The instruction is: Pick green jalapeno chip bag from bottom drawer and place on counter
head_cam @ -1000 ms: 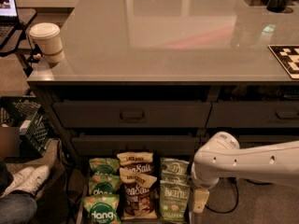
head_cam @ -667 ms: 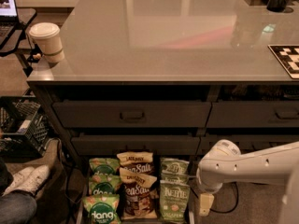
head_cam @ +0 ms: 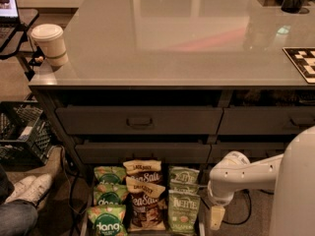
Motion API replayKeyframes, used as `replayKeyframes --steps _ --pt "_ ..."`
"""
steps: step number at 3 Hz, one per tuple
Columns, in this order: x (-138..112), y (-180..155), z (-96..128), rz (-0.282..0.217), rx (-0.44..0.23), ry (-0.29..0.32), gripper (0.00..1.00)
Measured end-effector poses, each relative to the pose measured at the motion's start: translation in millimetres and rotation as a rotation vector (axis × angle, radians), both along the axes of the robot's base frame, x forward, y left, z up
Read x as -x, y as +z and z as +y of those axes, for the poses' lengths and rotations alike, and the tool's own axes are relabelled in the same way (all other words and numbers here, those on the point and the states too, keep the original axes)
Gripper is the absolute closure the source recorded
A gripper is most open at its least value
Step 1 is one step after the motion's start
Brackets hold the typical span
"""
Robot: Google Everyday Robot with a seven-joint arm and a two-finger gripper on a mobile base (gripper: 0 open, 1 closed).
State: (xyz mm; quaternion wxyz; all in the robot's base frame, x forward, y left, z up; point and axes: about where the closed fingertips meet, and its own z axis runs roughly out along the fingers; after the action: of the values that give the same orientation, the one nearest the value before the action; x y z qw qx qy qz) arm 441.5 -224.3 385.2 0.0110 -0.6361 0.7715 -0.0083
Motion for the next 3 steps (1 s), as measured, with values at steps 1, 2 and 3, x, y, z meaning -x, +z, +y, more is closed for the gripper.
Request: replayKeyframes --steps 1,2,3 --pt "-1 -10 1 0.019 -0.035 -0.015 0.0" --pt "-8 -46 13 0.07 -0.078 -0.05 0.0" --pt "-8 -84 21 0.131 -0.105 -0.081 0.0"
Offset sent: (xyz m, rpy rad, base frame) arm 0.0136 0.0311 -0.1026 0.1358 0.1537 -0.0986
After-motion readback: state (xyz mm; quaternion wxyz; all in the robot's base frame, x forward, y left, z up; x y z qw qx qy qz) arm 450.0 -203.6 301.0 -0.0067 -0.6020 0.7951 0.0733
